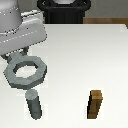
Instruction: Put the loop with the handle onto the peg.
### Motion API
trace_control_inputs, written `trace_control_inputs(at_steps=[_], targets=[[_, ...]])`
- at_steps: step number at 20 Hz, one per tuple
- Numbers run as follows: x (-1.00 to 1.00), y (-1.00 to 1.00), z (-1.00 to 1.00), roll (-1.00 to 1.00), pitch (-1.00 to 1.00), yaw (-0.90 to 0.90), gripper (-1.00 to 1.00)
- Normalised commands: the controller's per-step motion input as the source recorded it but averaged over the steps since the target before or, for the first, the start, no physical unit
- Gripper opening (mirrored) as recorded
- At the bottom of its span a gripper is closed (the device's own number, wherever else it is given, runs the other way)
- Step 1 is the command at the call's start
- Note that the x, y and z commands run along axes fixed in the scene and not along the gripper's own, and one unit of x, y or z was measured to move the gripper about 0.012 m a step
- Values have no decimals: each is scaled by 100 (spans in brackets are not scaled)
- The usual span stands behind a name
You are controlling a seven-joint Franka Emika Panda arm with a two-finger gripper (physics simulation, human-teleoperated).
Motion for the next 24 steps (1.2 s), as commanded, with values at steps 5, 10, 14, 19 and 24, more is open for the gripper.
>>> trace_control_inputs(at_steps=[5, 10, 14, 19, 24], targets=[[100, 0, 0, 0, 0, 0, -100], [-20, 0, -5, 0, 0, 0, -100], [-50, 0, -25, 0, 0, 0, -100], [-3, 0, -60, 0, 0, 0, -100], [-100, 0, 0, 0, 0, 0, -100]])
